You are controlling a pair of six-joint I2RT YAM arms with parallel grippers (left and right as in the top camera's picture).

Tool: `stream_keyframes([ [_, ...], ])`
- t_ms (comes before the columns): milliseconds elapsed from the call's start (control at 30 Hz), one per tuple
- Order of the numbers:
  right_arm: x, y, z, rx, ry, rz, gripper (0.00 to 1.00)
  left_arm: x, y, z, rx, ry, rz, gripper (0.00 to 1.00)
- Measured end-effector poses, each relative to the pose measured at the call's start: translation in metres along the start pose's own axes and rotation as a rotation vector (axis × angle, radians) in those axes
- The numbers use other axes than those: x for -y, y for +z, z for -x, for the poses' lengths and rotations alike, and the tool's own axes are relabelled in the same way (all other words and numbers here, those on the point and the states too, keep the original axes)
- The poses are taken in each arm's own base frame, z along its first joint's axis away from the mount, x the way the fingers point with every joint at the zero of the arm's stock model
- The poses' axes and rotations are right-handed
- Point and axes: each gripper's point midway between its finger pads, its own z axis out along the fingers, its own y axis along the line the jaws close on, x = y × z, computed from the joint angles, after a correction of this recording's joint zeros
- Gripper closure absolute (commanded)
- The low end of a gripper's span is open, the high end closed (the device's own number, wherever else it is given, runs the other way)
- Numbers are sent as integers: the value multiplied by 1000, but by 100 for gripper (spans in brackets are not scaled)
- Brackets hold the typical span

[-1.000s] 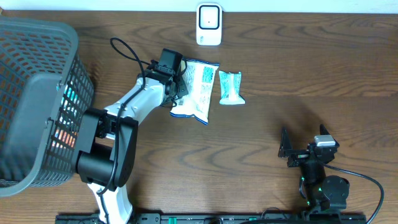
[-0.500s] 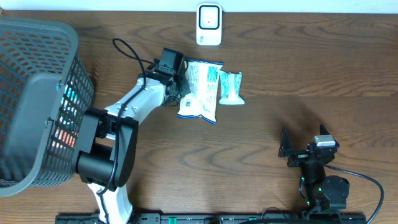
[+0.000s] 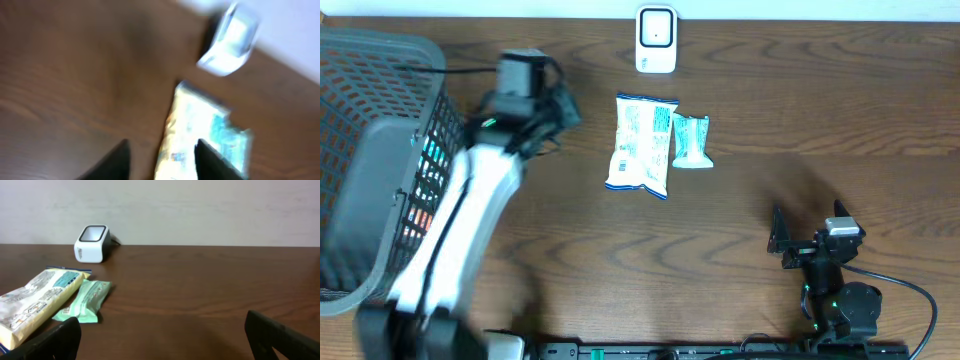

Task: Scan the item barcode
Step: 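Release the snack bag on the table and open the left gripper, then move the left gripper back into the grey basket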

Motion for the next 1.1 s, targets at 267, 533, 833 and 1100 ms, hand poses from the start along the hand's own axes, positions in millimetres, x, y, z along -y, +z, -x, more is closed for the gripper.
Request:
stream_keyframes([
  [267, 0, 0, 0, 0, 0, 0, 1, 11, -142, 55, 343, 104, -101, 6],
  [533, 0, 0, 0, 0, 0, 0, 1, -46, -223, 80, 584, 9, 74, 4],
  [833, 0, 0, 0, 0, 0, 0, 1, -103, -245, 105, 471, -239, 196, 2],
  [1100, 0, 0, 0, 0, 0, 0, 1, -151, -225, 129, 245, -406, 202, 2],
])
